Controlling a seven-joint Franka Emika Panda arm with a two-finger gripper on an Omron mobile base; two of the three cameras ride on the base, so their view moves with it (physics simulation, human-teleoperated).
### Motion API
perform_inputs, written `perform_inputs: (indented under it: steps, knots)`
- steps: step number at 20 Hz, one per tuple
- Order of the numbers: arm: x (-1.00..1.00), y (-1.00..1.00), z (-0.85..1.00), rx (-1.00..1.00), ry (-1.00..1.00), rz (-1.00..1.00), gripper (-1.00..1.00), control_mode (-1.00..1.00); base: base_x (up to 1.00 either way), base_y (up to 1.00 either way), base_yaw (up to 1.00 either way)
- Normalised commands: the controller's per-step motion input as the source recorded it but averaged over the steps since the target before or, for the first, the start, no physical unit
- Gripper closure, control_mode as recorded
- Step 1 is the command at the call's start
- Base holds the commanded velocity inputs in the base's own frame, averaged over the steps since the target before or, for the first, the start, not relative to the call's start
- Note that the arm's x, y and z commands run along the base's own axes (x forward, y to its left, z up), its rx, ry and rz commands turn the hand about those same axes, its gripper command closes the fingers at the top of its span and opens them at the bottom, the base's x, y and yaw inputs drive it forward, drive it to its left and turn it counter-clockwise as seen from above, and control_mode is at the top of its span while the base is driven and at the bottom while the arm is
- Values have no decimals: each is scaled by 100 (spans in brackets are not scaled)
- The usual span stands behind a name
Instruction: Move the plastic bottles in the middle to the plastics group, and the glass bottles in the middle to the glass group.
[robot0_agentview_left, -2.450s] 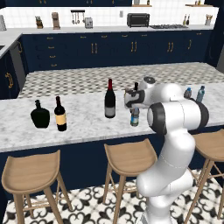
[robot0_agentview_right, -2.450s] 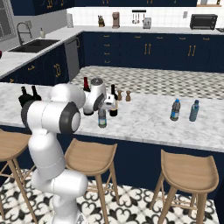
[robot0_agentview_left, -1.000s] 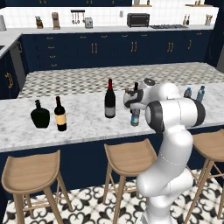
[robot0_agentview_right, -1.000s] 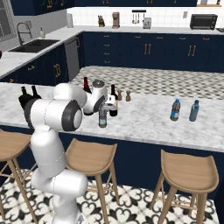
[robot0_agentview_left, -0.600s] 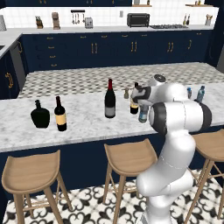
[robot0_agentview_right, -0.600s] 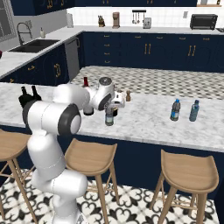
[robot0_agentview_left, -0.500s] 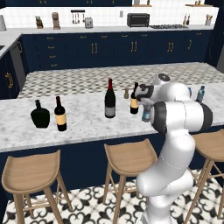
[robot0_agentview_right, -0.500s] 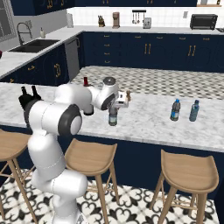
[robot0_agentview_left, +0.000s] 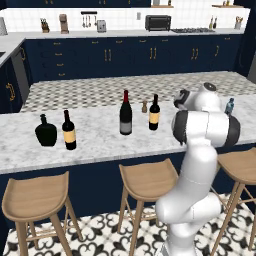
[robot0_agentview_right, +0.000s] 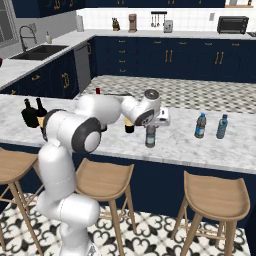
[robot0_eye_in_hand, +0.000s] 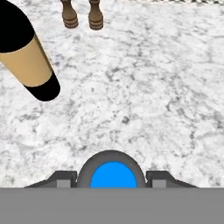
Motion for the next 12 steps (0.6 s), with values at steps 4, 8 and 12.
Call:
perform_inputs:
  steps: [4,8,12]
  knots:
    - [0,-100,5,0,1,0,100,-100,0,0,0]
    - [0,-95,11,0,0,0,100,-100,0,0,0]
    - [4,-82,0,0,0,1,100,-100,0,0,0]
